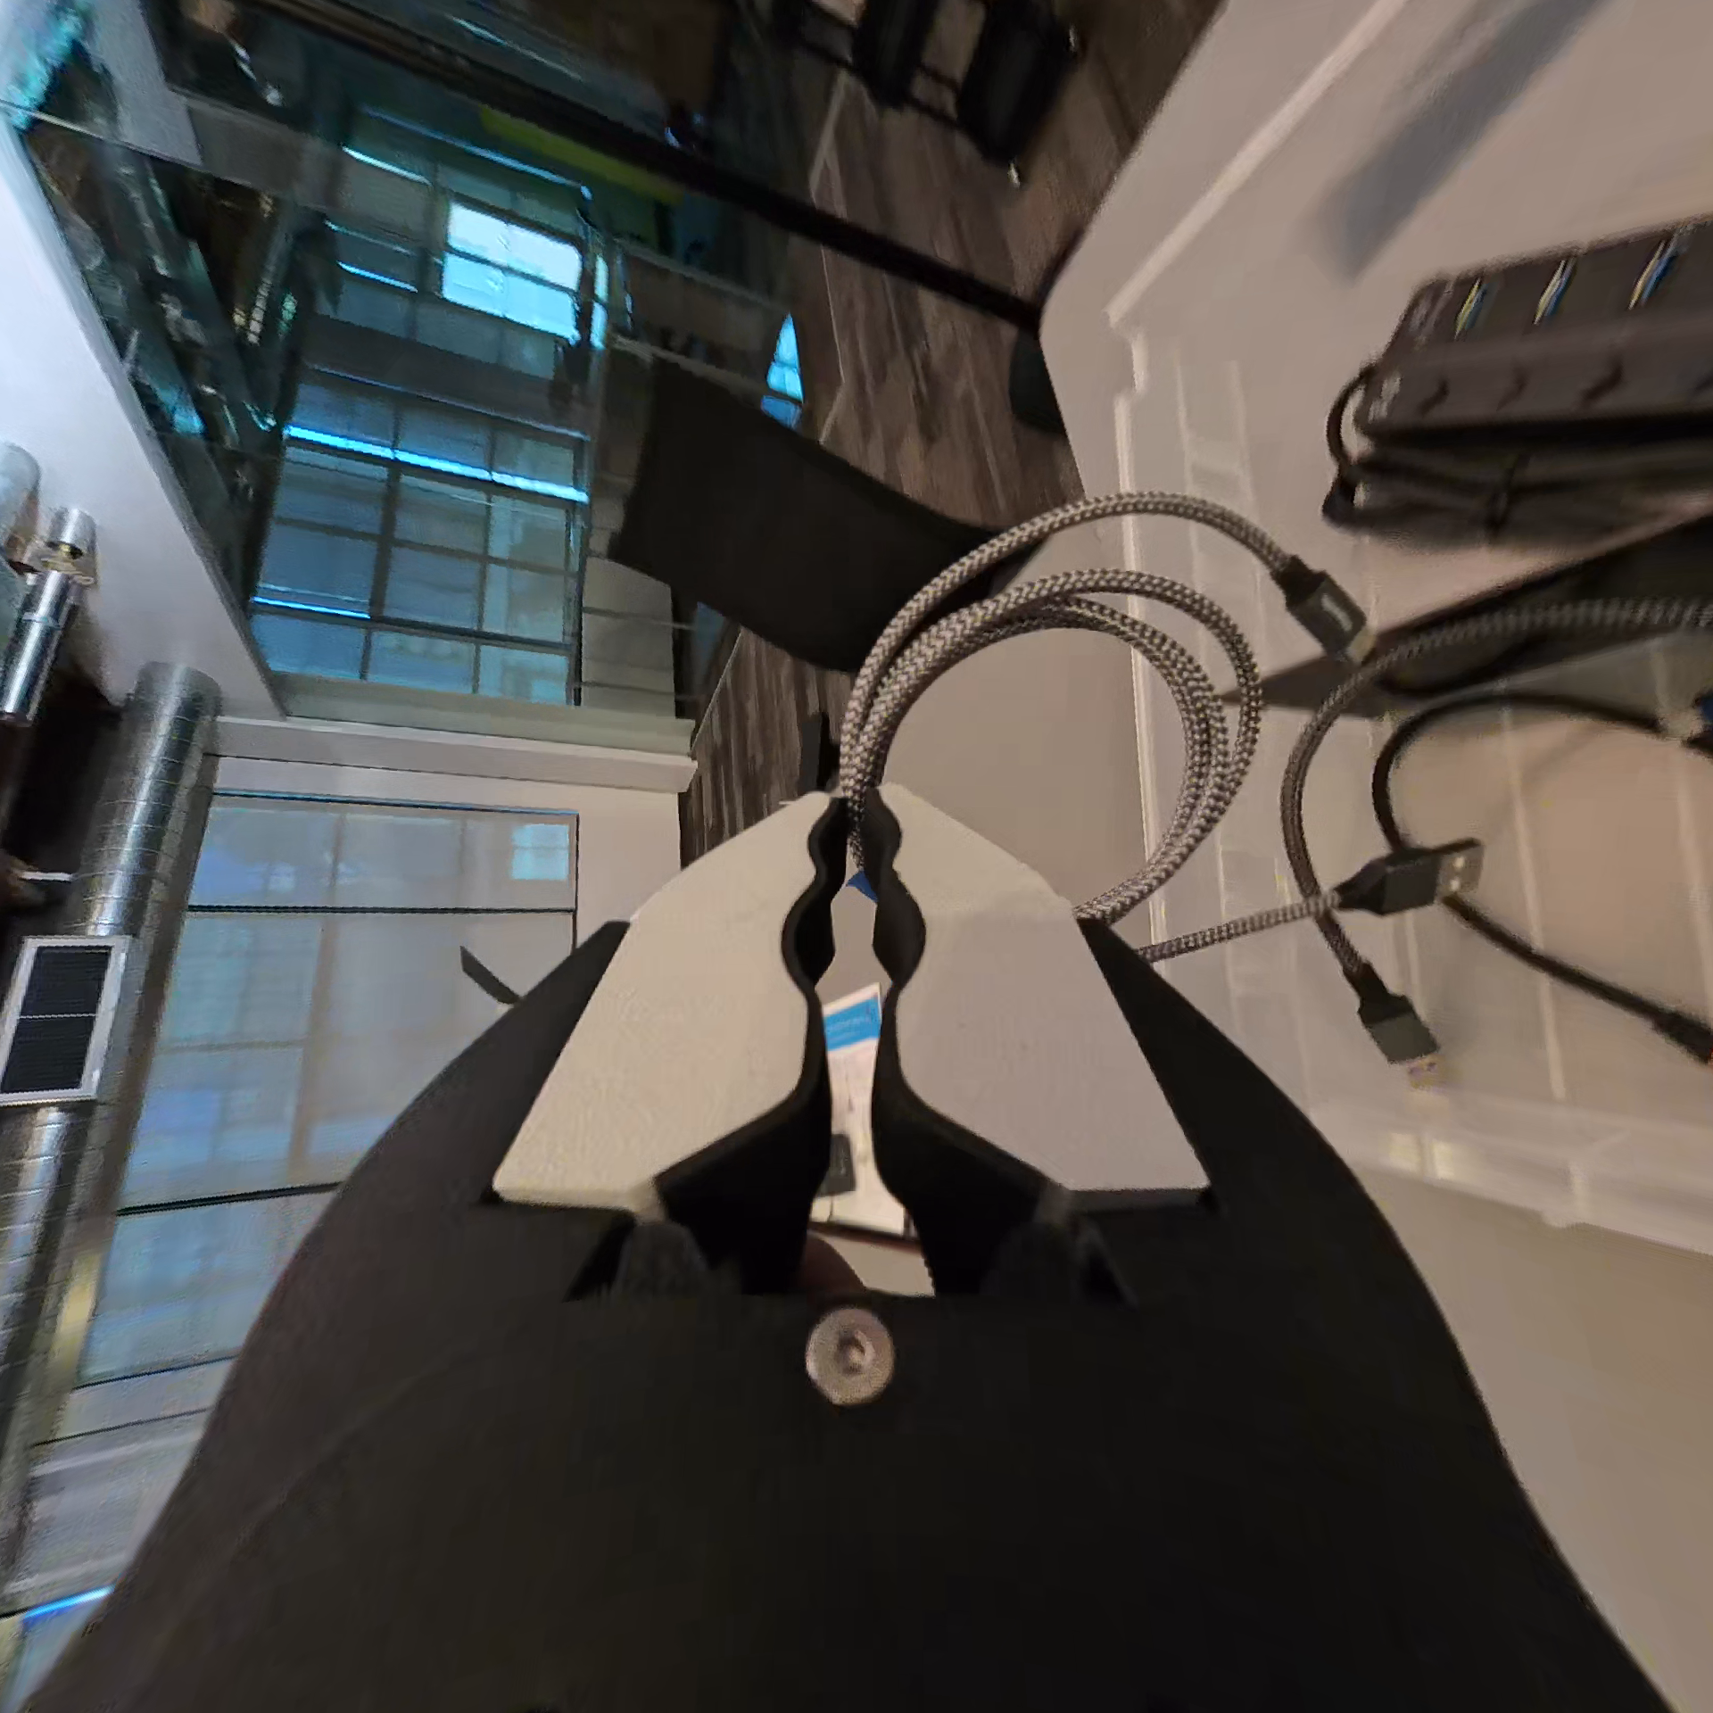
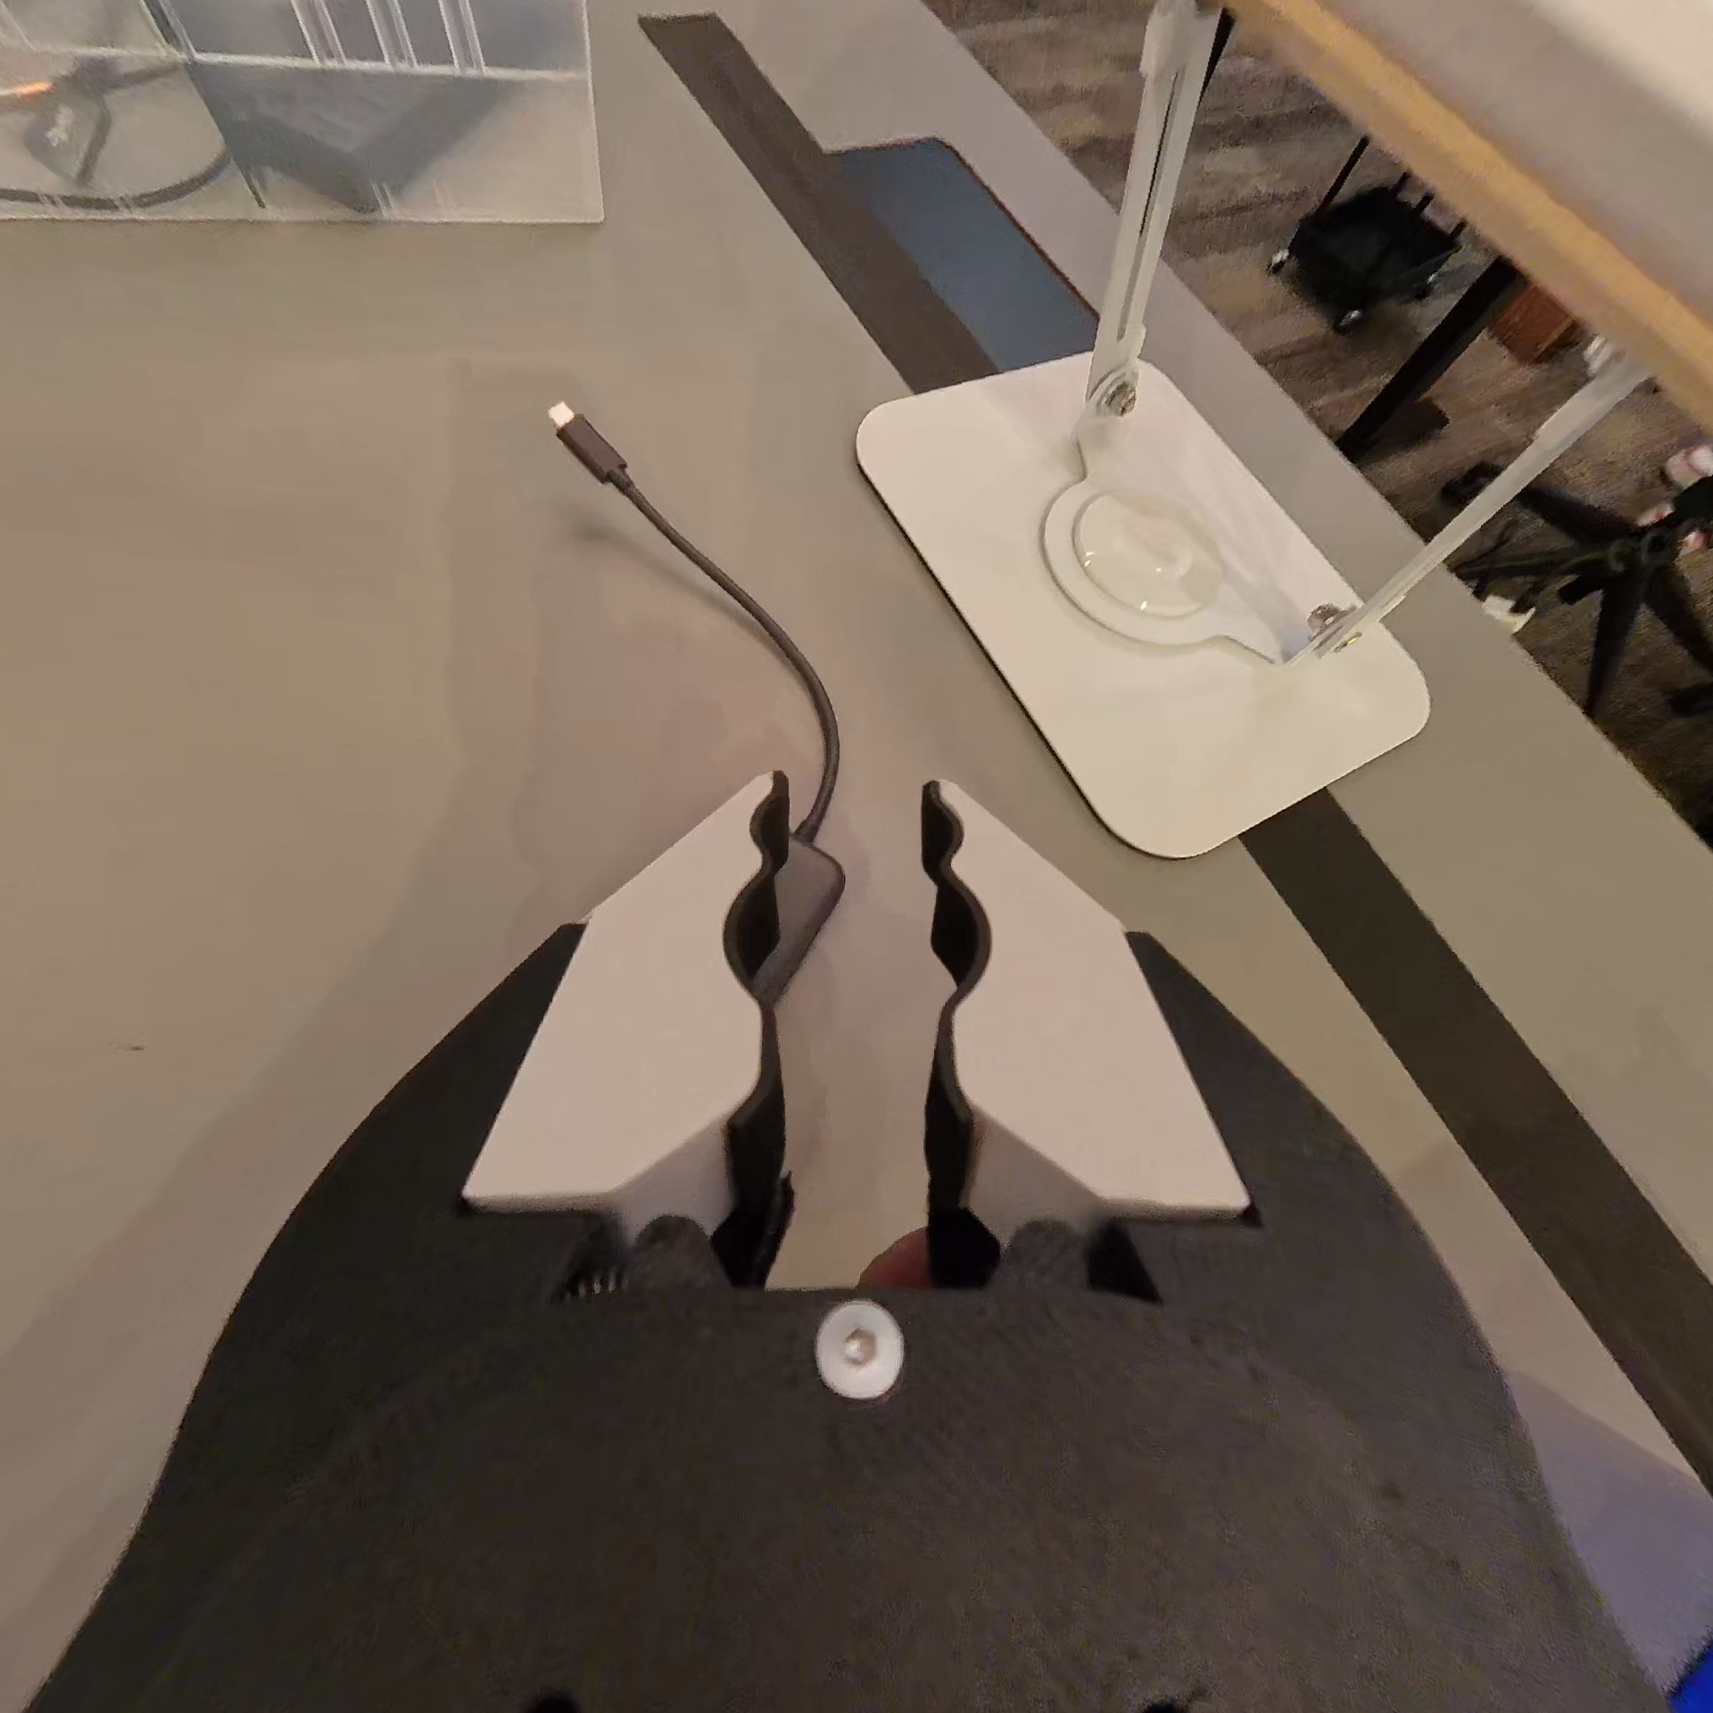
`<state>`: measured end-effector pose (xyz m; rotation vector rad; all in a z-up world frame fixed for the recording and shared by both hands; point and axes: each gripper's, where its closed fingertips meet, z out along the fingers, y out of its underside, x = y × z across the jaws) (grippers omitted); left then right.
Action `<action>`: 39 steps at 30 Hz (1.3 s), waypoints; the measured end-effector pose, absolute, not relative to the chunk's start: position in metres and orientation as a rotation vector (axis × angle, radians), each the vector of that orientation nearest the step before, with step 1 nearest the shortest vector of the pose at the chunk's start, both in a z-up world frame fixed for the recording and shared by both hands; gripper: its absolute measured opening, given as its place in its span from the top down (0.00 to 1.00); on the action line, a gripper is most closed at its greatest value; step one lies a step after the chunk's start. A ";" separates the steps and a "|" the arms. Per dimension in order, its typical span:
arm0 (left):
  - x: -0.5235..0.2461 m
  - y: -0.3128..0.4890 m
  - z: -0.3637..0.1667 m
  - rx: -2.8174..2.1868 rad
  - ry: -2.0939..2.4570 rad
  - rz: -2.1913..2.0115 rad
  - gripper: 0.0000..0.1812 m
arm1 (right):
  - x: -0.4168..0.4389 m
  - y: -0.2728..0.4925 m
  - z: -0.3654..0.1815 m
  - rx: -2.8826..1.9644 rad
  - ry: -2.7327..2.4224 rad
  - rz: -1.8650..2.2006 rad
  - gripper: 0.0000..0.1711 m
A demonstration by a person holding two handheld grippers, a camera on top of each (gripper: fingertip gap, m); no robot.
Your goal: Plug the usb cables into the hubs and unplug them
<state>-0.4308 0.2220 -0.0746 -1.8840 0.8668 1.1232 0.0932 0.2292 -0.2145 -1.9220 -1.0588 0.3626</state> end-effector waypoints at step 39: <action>-0.054 0.268 -0.192 -1.972 0.984 -0.229 0.98 | 0.052 0.178 -0.165 -1.315 -1.499 0.045 0.84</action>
